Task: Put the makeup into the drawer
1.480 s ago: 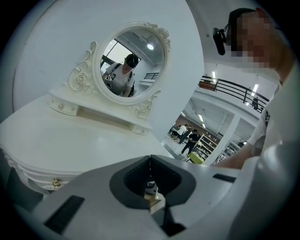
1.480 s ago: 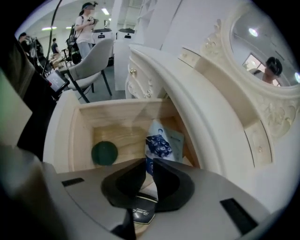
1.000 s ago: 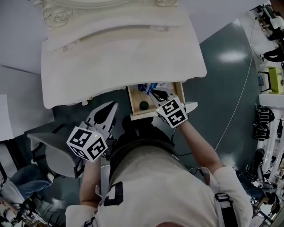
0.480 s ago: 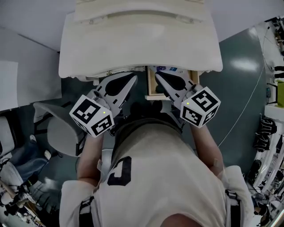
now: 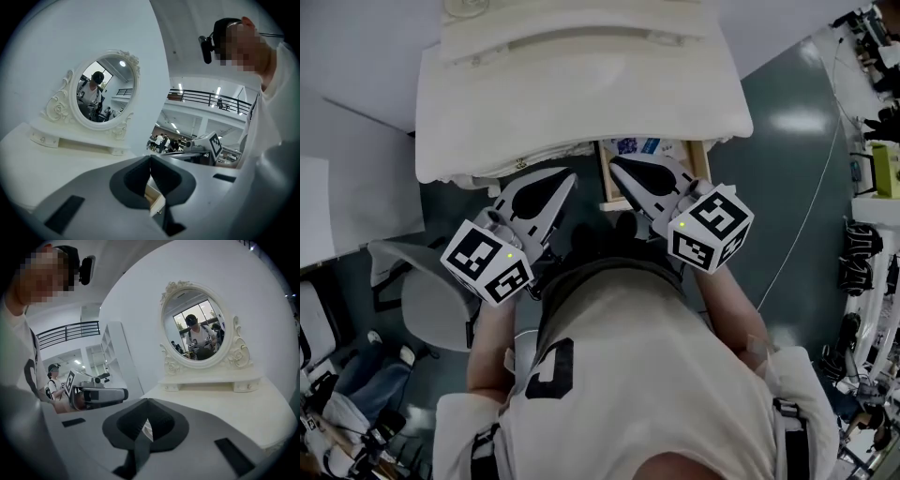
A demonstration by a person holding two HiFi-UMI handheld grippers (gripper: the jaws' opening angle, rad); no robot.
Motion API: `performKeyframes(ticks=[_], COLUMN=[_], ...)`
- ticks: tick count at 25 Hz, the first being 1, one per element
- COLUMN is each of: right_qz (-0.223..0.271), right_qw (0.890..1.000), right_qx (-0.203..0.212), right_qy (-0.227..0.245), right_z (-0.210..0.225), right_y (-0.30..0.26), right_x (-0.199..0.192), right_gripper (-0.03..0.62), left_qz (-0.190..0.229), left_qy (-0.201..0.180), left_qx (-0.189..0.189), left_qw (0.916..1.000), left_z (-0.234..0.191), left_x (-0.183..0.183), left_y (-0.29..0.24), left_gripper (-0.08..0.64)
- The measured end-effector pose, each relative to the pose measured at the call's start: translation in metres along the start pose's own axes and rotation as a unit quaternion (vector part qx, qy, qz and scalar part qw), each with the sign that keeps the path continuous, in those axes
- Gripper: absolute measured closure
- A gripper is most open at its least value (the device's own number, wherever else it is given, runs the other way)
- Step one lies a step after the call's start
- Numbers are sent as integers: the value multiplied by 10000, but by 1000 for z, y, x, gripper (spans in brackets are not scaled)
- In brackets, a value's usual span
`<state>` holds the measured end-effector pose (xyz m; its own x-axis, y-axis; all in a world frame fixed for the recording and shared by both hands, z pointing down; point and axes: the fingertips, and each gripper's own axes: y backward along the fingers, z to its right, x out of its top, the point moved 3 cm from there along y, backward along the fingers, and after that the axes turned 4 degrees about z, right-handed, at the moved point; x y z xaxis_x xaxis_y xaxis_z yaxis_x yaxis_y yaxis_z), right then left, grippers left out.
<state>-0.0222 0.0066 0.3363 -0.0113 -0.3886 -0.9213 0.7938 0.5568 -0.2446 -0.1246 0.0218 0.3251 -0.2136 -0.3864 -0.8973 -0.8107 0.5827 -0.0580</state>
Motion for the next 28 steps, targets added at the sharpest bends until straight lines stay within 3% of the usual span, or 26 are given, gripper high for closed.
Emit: performKeyframes(ticks=[16,28], right_qz=[258,92], right_qw=[9990,9996], right_qx=[-318,212], right_qy=[-190,-160], right_z=[31,24], right_y=[54,49], right_x=[-7,-13], right_gripper=[565,565], left_qz=[-249,-308], left_qy=[-263,-233], left_qx=[-291,118], left_qw=[9989,9992], left_z=[35,39], left_x=[-6,-17], left_y=[-45,-37], left_gripper=[522,522])
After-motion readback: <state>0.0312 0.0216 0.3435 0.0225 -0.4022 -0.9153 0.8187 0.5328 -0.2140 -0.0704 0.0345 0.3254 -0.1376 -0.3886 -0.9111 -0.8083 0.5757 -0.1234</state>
